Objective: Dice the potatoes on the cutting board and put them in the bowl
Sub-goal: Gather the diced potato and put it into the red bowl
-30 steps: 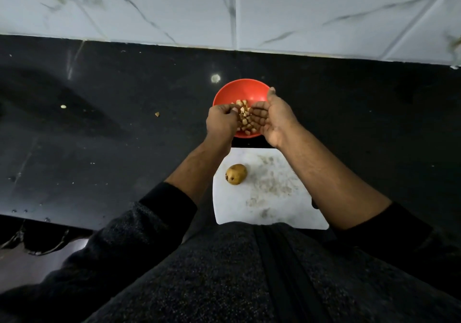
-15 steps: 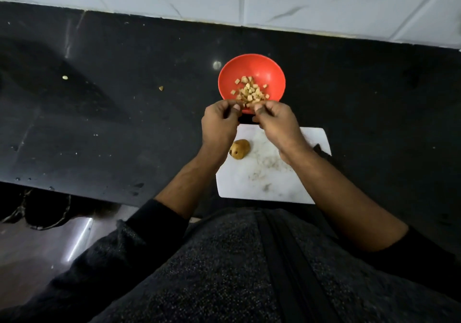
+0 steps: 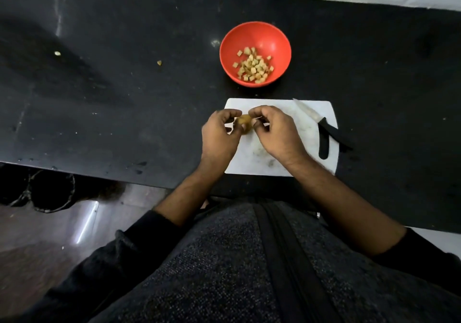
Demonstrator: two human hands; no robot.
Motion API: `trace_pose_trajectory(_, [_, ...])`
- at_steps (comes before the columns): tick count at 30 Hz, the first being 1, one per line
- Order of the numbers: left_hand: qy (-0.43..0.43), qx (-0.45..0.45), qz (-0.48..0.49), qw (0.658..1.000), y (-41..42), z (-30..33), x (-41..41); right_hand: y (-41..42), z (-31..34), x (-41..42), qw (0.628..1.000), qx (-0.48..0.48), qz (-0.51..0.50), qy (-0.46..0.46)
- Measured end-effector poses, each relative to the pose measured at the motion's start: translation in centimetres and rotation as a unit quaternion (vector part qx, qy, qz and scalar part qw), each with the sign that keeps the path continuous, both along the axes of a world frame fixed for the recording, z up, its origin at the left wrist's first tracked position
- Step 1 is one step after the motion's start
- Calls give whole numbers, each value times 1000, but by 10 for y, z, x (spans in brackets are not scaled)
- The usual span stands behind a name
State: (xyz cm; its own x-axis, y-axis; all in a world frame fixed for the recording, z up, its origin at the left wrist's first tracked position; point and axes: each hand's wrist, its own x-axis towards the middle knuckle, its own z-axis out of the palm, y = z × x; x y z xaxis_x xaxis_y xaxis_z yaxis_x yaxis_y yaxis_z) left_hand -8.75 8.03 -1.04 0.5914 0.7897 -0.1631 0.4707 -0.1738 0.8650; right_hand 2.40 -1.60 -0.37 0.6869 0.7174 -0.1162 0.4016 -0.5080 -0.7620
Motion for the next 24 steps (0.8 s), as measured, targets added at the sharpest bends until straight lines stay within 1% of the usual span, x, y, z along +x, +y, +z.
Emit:
trace_pose_trajectory(3, [21,0,-21,1000,-1,-1,0,-7,-1,6,999,19,-29,-1])
trace_pose_trajectory(7, [68,21,-66,995,-4,-4,8,-26,-2,23,996,15,-83,-18])
trace_pose_trajectory(9, [100,53,-83,990,-8,-5,15,-42,-2,35,993,-4,-104,-50])
trace_pose_trajectory(11, [108,88,-92,986,-11,-7,21,-61,-3,47,986,-45,-112,-115])
trace_pose_trajectory(13, [99,83,-111,985,-19,-8,27,-82,-4,59,969,-118,-110,-186])
trace_pose_trajectory(14, [88,75,-128,985,-24,-8,31,-93,-5,63,960,-153,-111,-208])
trace_pose_trajectory(16, [57,70,-163,982,-37,-9,38,-109,-7,70,948,-192,-111,-229])
trace_pose_trajectory(19, [28,73,-199,977,-54,-11,47,-125,-10,79,944,-228,-103,-216])
trace_pose_trajectory(21, [23,67,-199,977,-59,-13,50,-129,-12,82,948,-238,-72,-199])
trace_pose_trajectory(24, [20,59,-185,981,-61,-16,53,-131,-12,82,946,-250,-26,-205])
